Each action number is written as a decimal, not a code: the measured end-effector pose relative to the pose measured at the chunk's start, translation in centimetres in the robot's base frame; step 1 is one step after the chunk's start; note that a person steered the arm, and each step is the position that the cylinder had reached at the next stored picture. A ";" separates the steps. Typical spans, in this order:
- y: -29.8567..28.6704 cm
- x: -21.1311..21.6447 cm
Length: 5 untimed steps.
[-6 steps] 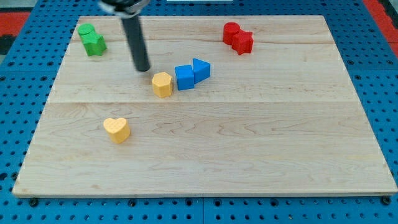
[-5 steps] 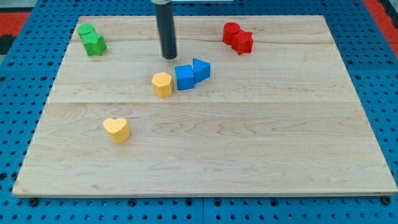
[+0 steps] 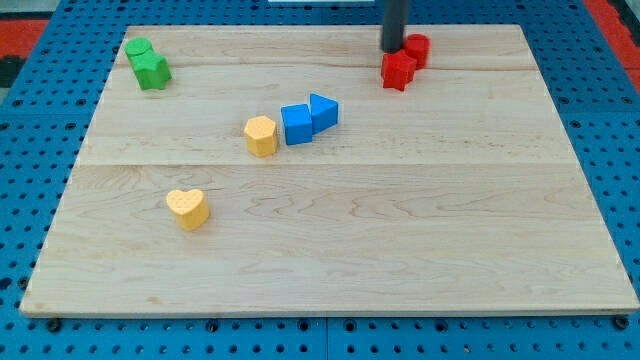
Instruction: Place the red blocks in a vertical line
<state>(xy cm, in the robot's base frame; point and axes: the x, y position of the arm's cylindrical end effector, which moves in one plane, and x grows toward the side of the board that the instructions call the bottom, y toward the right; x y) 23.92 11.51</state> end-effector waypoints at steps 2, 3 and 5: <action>-5.1 4.1; -3.2 4.5; 2.3 4.7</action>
